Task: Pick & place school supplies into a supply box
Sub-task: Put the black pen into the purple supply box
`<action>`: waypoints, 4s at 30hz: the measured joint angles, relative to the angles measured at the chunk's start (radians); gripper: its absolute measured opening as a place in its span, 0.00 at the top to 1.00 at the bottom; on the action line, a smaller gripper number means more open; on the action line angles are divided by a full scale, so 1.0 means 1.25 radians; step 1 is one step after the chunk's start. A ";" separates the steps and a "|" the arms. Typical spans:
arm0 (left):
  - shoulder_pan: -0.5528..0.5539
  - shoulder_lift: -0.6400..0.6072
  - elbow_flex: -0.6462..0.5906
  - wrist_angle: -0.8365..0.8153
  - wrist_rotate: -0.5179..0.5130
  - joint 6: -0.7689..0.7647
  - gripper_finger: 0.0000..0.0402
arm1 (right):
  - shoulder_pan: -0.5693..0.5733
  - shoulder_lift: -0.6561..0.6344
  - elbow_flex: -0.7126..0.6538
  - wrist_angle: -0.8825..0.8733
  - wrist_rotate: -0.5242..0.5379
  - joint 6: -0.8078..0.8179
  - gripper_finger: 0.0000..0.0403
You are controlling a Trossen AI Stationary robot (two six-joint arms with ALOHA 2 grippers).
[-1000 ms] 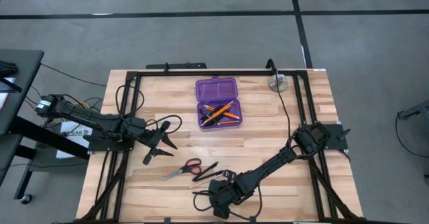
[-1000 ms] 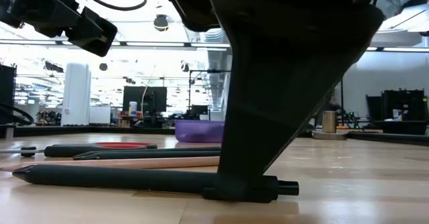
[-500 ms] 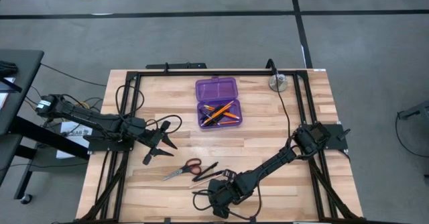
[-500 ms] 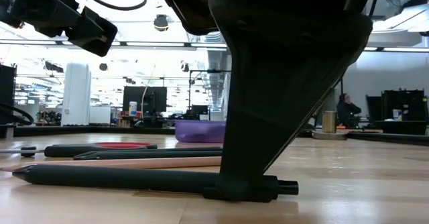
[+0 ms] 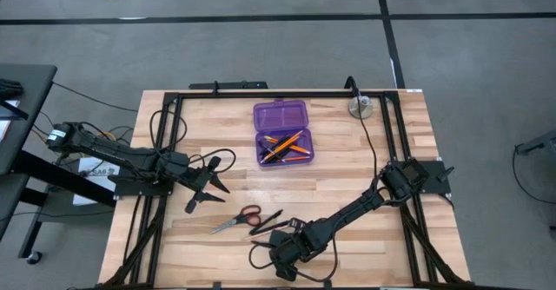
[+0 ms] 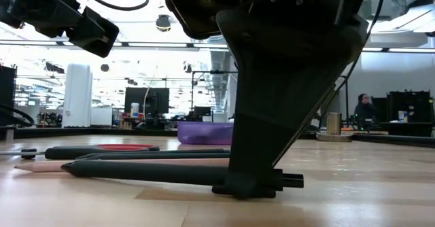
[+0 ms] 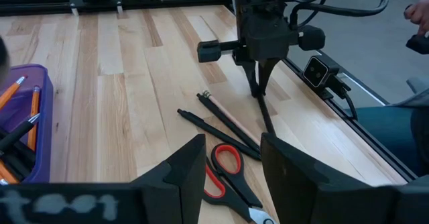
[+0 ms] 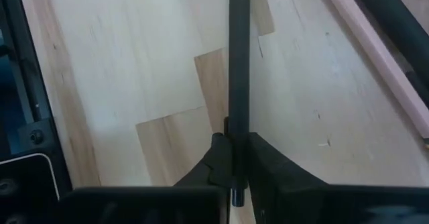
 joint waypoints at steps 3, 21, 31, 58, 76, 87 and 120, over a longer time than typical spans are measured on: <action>0.000 0.000 0.000 0.000 0.000 -0.002 0.67 | 0.000 0.000 0.000 0.004 -0.010 0.000 0.95; 0.000 0.000 0.000 0.000 0.000 -0.009 0.67 | 0.007 0.010 0.072 -0.065 -0.034 -0.039 0.99; 0.000 0.000 0.000 0.000 0.000 -0.009 0.67 | 0.020 0.016 0.154 -0.211 -0.035 -0.044 0.99; 0.000 0.000 0.000 0.000 0.003 -0.014 0.67 | 0.010 -0.119 0.159 -0.354 0.146 -0.046 0.99; 0.000 0.000 0.000 0.001 0.017 -0.013 0.67 | -0.242 -0.200 0.159 -0.483 0.193 -0.416 0.99; 0.000 0.000 0.000 0.018 0.026 -0.052 0.67 | -0.468 -0.200 0.159 -0.559 0.179 -0.592 0.99; 0.000 0.000 0.000 0.012 0.020 -0.014 0.67 | -0.619 -0.198 -0.001 -0.420 0.106 -0.582 0.86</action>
